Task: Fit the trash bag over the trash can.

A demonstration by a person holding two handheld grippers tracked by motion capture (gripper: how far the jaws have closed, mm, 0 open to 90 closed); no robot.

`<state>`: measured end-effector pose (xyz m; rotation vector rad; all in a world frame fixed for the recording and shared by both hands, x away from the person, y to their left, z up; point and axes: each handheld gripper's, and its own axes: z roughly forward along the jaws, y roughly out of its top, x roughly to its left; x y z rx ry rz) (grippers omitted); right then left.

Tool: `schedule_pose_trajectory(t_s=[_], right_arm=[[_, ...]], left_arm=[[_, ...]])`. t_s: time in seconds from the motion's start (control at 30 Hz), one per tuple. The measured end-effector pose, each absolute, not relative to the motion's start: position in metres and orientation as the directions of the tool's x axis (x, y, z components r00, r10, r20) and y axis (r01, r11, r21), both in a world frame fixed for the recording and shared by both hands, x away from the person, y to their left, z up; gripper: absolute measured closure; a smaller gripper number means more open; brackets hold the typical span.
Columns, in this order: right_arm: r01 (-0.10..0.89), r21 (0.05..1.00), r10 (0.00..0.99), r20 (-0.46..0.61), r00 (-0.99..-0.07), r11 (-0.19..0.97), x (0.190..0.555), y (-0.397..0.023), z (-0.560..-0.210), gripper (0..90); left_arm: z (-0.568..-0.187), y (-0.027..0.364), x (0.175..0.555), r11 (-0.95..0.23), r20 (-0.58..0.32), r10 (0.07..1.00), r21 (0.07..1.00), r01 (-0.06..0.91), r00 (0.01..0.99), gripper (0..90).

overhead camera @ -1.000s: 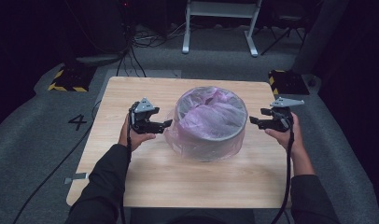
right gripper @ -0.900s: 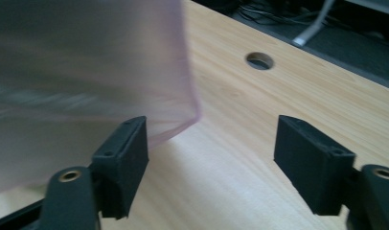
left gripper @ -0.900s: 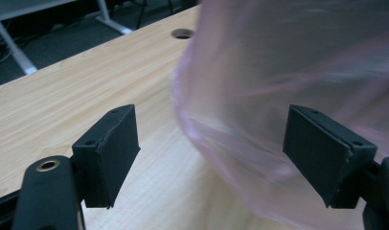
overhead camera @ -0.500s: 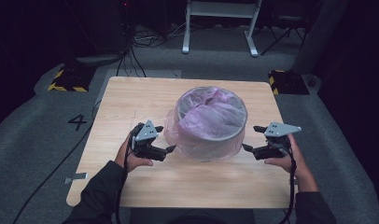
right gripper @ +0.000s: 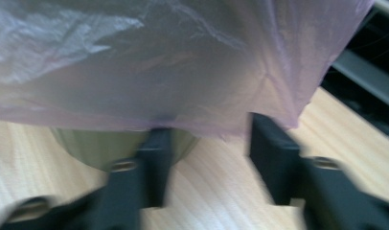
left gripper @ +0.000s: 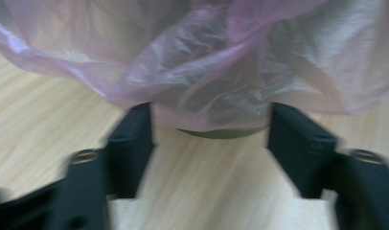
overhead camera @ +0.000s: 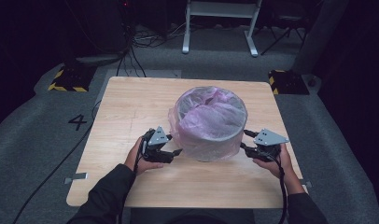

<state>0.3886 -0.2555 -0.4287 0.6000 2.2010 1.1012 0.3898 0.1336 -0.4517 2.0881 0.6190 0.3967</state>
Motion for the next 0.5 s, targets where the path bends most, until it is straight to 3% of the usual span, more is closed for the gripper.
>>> schedule_pose_trajectory(t_s=[0.2,0.23,0.37,0.5], right_arm=[[0.056,0.839,0.614,-0.349,-0.708,0.541,0.3823,-0.257,-0.4271,85.7],[0.048,0.848,0.617,-0.344,-0.707,0.528,0.3812,-0.2591,-0.4259,90.0],[0.052,0.851,0.614,-0.333,-0.715,0.522,0.3796,-0.2615,-0.425,90.0],[0.059,0.836,0.611,-0.349,-0.711,0.546,0.3782,-0.2628,-0.4272,90.0]], left_arm=[[-0.4519,0.131,0.3941,-0.51,0.112,0.564,0.826,0.239,0.818,72.0],[-0.4515,0.1315,0.3945,-0.507,0.11,0.564,0.828,0.238,0.818,82.2],[-0.4523,0.1326,0.3948,-0.509,0.093,0.539,0.828,0.235,0.837,89.4],[-0.4536,0.1312,0.3922,-0.525,0.099,0.526,0.819,0.23,0.845,89.8]])
